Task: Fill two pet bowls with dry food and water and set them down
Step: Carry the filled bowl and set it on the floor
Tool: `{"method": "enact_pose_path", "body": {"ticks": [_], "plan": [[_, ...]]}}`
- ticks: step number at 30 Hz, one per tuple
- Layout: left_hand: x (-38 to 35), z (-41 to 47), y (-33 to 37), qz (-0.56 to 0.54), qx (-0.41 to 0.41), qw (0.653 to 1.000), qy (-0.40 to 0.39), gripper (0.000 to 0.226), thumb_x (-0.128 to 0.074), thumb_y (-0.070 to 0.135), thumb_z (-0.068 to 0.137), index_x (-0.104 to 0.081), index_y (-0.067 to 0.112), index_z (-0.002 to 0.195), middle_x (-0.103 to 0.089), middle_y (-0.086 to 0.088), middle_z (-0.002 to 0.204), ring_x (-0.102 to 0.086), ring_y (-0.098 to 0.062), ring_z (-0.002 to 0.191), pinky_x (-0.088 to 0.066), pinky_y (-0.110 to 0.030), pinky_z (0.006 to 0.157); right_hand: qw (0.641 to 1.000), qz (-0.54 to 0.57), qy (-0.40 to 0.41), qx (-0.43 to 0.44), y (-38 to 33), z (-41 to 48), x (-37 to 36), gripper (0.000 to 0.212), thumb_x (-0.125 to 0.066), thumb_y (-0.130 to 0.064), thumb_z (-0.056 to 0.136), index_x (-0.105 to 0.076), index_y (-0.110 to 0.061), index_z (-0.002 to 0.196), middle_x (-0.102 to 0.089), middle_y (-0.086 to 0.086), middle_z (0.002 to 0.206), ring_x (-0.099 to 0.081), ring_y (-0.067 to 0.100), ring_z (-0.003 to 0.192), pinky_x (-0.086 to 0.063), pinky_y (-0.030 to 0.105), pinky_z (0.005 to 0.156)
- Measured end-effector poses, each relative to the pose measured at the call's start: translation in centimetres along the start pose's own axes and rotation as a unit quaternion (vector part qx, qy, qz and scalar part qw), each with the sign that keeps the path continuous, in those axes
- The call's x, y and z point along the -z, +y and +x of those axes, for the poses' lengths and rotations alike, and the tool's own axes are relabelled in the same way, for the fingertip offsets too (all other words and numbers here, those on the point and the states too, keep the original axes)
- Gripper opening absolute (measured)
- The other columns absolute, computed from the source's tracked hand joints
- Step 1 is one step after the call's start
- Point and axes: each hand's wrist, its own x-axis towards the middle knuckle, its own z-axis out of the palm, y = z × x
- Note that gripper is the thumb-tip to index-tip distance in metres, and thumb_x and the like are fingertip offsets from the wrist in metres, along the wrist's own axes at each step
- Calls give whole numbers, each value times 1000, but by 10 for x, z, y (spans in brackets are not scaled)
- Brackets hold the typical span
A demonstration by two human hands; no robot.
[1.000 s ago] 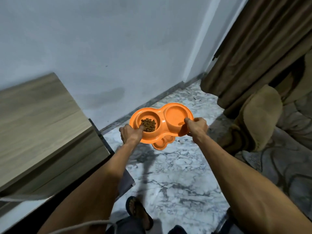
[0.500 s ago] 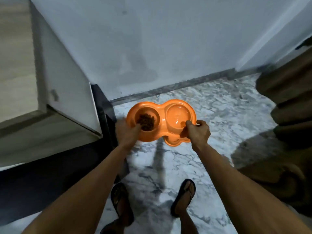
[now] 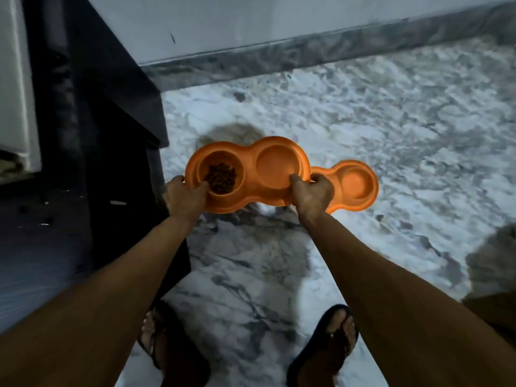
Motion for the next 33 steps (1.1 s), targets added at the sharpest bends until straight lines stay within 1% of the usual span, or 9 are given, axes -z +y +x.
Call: {"method": "enact_pose_path", "body": {"ticks": [4, 8, 12, 15, 17, 22, 26, 30, 33], "plan": [[-46, 51, -47, 5, 30, 999, -8, 28, -71, 32, 77, -66, 5, 83, -69, -21, 95, -65, -36, 98, -53, -38, 83, 1000, -28, -10, -1, 49, 40, -55, 59, -74, -38, 76, -63, -3, 123, -68, 16, 118, -61, 35, 114, -49, 40, 96], [-74, 82, -77, 4, 60, 998, 5, 23, -71, 31, 77, -61, 10, 77, -68, -22, 96, -60, -37, 109, -54, -40, 85, 999, -40, -13, 4, 77, 64, -89, 47, -73, -32, 80, -64, 1, 112, -66, 14, 102, -62, 34, 103, -47, 39, 88], [-89, 100, -93, 1, 74, 997, 11, 25, -70, 28, 81, -67, 5, 90, -66, -22, 105, -54, -34, 117, -47, -32, 79, 998, -42, -34, -8, 91, 74, -109, 42, -72, -31, 79, -61, -3, 110, -61, 11, 98, -61, 34, 104, -46, 38, 84], [-96, 109, -99, 5, 80, 997, 12, 27, -69, 27, 83, -67, 4, 98, -62, -20, 111, -48, -32, 122, -48, -34, 86, 998, -46, -31, -19, 95, 81, -119, 41, -72, -31, 79, -61, -4, 108, -65, 15, 107, -62, 35, 104, -47, 38, 81], [-99, 111, -100, 16, 76, 997, 15, 28, -69, 26, 84, -68, 3, 99, -63, -18, 110, -48, -32, 121, -47, -35, 88, 998, -54, -30, -18, 97, 84, -124, 41, -72, -31, 79, -62, -4, 108, -65, 16, 111, -62, 35, 103, -42, 34, 75], [-105, 110, -103, 22, 75, 997, 14, 19, -70, 22, 85, -65, 4, 89, -63, -17, 94, -60, -31, 105, -41, -29, 73, 997, -66, -26, -12, 102, 88, -131, 45, -71, -33, 80, -60, -5, 113, -62, 16, 119, -62, 34, 103, -45, 37, 76], [-110, 114, -110, 19, 80, 996, 18, 29, -73, 23, 83, -68, 0, 100, -69, -19, 105, -64, -33, 102, -48, -33, 77, 997, -68, -37, -15, 104, 90, -132, 41, -70, -33, 80, -60, -7, 110, -63, 16, 117, -63, 34, 99, -45, 36, 74], [-112, 107, -105, -21, 109, 993, 34, 49, -77, 31, 80, -61, 0, 115, -65, -18, 118, -63, -33, 110, -53, -41, 90, 997, -49, -48, -21, 98, 90, -122, 28, -68, -29, 77, -61, -8, 94, -64, 14, 98, -56, 28, 82, -40, 35, 65], [-115, 82, -85, -26, 144, 987, 71, 63, -71, 38, 82, -51, -3, 125, -53, -23, 131, -56, -37, 118, -49, -43, 97, 999, -41, -30, -17, 89, 85, -100, 40, -66, -30, 80, -64, -8, 114, -64, 8, 107, -60, 28, 103, -50, 37, 86]]}}
